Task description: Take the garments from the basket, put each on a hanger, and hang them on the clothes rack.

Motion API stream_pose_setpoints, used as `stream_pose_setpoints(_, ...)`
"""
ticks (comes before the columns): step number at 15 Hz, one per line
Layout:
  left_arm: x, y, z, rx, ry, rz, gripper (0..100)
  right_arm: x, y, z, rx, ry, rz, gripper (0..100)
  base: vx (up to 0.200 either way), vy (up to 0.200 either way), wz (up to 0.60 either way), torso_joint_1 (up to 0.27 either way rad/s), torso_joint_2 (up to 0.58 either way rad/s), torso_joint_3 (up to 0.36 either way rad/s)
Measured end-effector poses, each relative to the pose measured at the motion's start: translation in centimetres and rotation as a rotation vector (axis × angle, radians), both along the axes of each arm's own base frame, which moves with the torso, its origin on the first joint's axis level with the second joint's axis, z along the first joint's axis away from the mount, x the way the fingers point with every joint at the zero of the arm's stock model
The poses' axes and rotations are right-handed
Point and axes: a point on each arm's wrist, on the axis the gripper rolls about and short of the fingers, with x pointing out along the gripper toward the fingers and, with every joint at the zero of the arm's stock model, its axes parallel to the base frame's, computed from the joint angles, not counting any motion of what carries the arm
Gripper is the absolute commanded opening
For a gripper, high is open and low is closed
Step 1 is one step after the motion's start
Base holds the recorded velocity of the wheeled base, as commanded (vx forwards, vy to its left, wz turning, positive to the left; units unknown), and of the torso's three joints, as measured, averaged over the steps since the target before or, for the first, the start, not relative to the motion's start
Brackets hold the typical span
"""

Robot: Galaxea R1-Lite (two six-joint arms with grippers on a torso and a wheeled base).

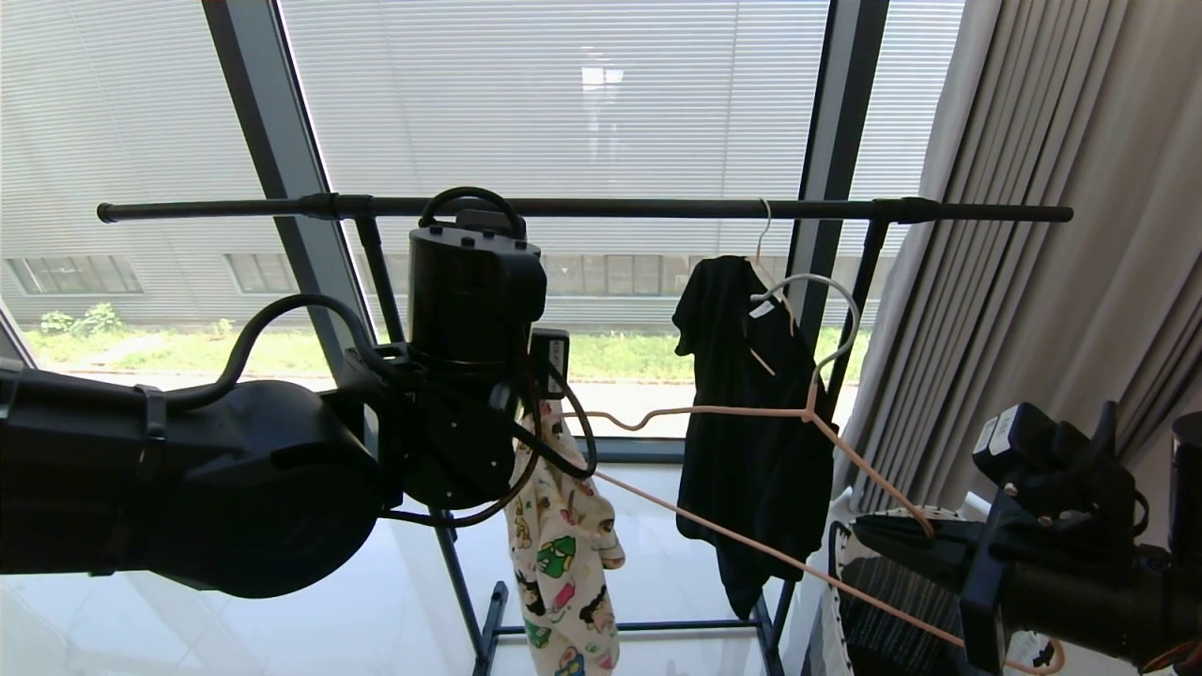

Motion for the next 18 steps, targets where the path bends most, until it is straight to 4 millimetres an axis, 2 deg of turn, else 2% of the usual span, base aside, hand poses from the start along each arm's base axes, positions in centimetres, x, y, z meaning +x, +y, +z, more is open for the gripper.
stream_pose_setpoints(7, 0.5, 0.4, 0.4, -0.002, -0.016, 0.046, 0, 0.5, 0.2, 0.6, 0.067, 0.015, -0.082, 0, 0.000, 0.000, 0.00, 0.000, 0.00, 0.000)
stream_pose_setpoints(18, 1.1, -0.2, 0.6, -0.012, -0.028, 0.046, 0, 1.6, 1.6, 0.9, 0.074, 0.006, -0.063, 0, 0.000, 0.000, 0.00, 0.000, 0.00, 0.000)
